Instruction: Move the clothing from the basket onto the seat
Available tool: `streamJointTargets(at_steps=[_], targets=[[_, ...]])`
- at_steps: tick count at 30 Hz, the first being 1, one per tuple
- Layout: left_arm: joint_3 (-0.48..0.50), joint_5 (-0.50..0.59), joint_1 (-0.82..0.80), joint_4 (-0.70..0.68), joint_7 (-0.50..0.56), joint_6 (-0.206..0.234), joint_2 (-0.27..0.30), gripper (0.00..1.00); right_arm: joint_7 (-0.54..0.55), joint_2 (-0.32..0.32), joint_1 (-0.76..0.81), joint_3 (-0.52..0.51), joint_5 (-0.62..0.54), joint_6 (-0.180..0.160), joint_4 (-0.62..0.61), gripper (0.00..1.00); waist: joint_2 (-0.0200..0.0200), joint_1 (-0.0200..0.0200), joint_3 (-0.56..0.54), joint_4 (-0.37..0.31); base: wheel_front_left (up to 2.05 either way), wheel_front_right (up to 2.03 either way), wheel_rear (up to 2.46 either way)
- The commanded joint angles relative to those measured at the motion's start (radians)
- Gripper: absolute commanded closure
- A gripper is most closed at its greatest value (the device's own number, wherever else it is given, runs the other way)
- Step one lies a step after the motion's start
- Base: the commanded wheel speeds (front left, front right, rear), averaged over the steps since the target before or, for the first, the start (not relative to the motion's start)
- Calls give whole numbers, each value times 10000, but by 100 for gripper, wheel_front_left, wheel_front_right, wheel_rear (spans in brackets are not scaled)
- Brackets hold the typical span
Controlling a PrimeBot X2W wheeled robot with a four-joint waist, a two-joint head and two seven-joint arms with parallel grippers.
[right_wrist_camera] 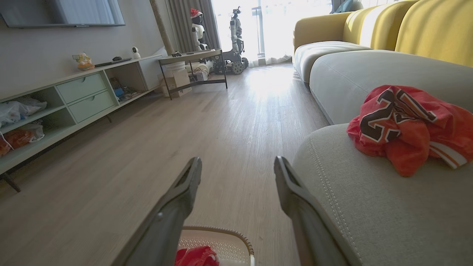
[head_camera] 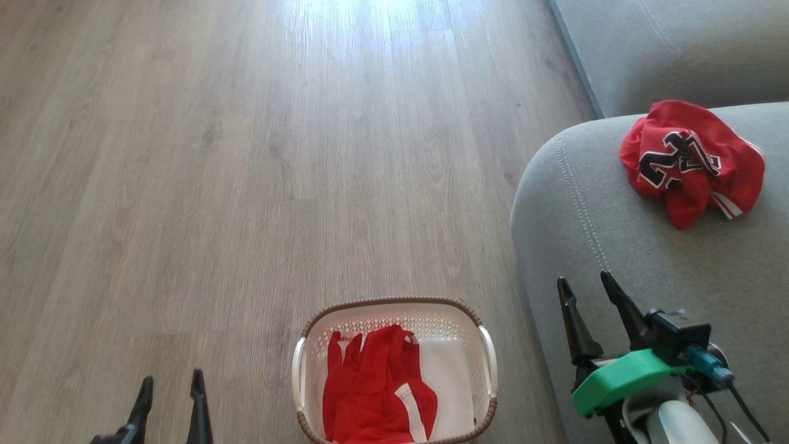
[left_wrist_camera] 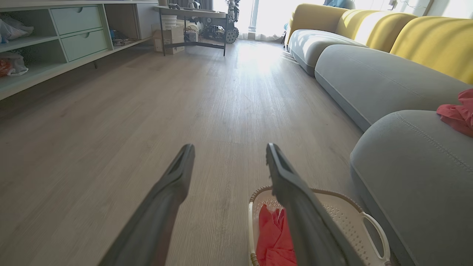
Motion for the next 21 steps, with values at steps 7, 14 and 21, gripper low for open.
streamJointTargets(at_steps=[7,14,21], targets=[[742,329,40,-276,-125,-189,-29,0,-93,70,11,217,-56,-4,-547,0,-1,1,-71,7,0,0,0],[910,501,137,-161,-126,-360,-127,0,-93,70,215,191,-154,-4,-595,0,-1,1,-144,8,0,0,0],[1022,596,156,-28,-126,-517,-209,0,-93,70,248,194,-185,-4,-594,0,-1,1,-163,-9,0,0,0]])
